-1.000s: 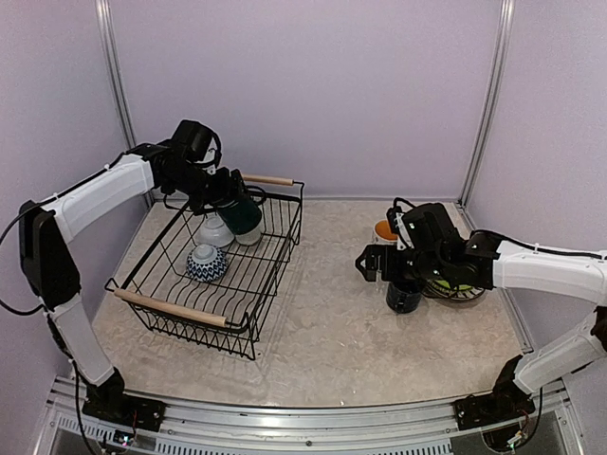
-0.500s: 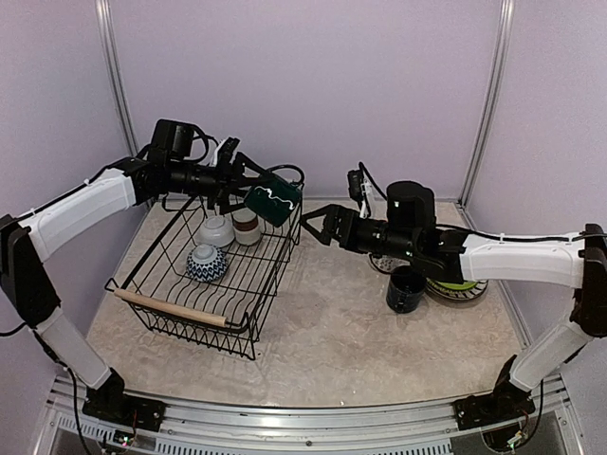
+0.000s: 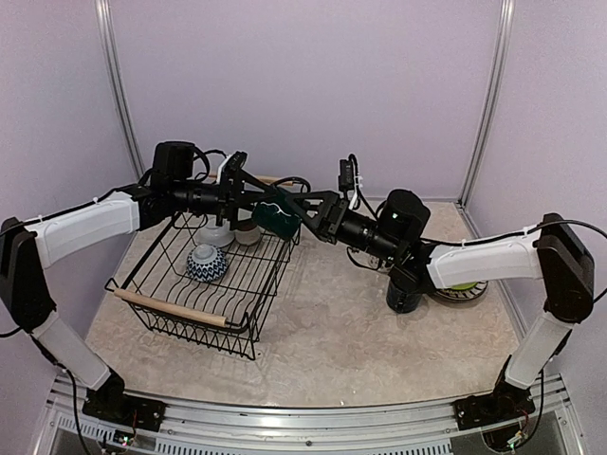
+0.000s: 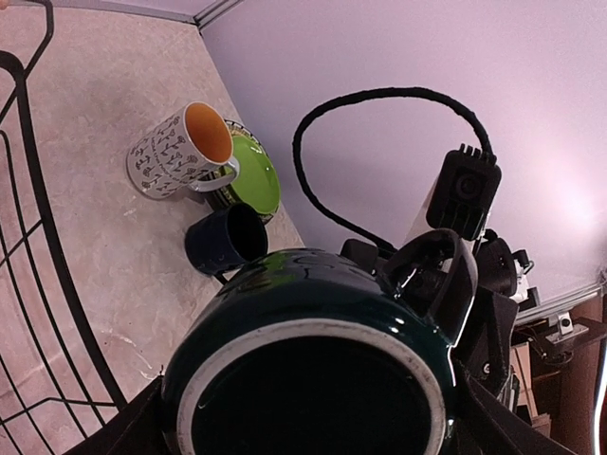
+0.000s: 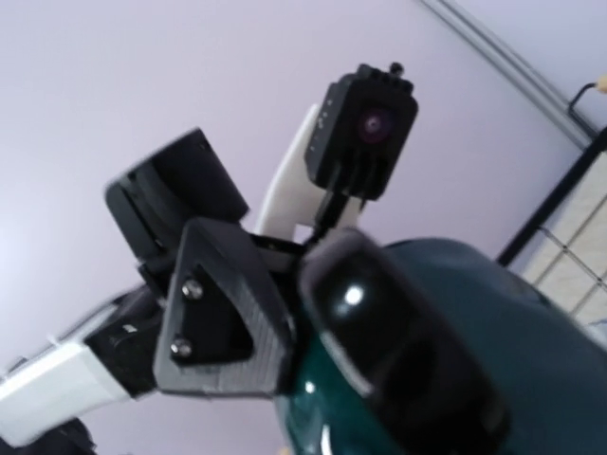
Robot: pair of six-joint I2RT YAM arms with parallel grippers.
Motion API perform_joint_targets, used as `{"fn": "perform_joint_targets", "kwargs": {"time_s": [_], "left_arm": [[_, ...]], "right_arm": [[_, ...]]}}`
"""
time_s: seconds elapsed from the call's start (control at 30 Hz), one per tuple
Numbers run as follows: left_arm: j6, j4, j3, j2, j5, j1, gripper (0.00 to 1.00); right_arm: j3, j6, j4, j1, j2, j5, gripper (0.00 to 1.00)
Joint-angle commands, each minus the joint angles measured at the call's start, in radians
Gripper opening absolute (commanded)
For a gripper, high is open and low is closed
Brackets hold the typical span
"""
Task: Unload the mixed dishes from the dish rack
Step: Pass from the left arm to the right
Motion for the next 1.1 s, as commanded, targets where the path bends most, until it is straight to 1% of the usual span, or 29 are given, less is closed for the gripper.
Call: {"fn": "perform_joint_targets", "kwargs": {"time_s": [0.0, 0.07, 0.13, 0.27, 0.5, 0.53, 0.6, 0.67, 0.7, 0.77, 0.83, 1.07], "left_arm": [[-0.014, 0.115, -0.013, -0.043, 0.053, -0.002, 0.34], [-0.012, 0.115, -0.01, -0.037, 0.067, -0.002, 0.34], [-0.011, 0.112, -0.006, -0.028, 0.075, -0.001, 0.34], [-0.014, 0.111, 0.001, -0.01, 0.091, -0.008, 0.34], [-0.001, 0.087, 0.018, 0.019, 0.1, -0.026, 0.38], [0.001, 0.086, 0.018, 0.022, 0.101, -0.025, 0.41], [0.003, 0.081, 0.021, 0.027, 0.099, -0.025, 0.46], [0.017, 0.068, 0.024, 0.025, 0.091, -0.022, 0.55], [0.025, 0.06, 0.026, 0.022, 0.082, -0.02, 0.63], [0.037, 0.033, 0.027, 0.014, 0.065, -0.009, 0.83], [0.042, 0.022, 0.023, -0.001, 0.048, 0.011, 0.98], [0.072, -0.017, 0.027, -0.042, 0.01, 0.06, 0.99]], "right_arm": [[-0.019, 0.07, 0.217, 0.015, 0.021, -0.002, 0.71], [-0.012, 0.065, 0.205, 0.014, 0.022, -0.007, 0.69], [-0.013, 0.059, 0.197, 0.014, 0.016, -0.006, 0.63], [-0.038, 0.062, 0.236, 0.014, -0.001, 0.0, 0.4], [-0.071, 0.05, 0.258, 0.013, -0.036, 0.015, 0.02], [-0.076, 0.045, 0.262, 0.013, -0.043, 0.016, 0.0], [-0.084, 0.035, 0.269, 0.013, -0.051, 0.018, 0.0], [-0.093, 0.024, 0.27, 0.012, -0.063, 0.02, 0.0], [-0.097, 0.016, 0.266, 0.012, -0.069, 0.021, 0.0], [-0.108, -0.004, 0.242, 0.011, -0.092, 0.028, 0.0], [-0.125, -0.032, 0.199, 0.012, -0.118, 0.044, 0.0], [-0.22, -0.119, 0.006, 0.011, -0.244, 0.152, 0.0]]}}
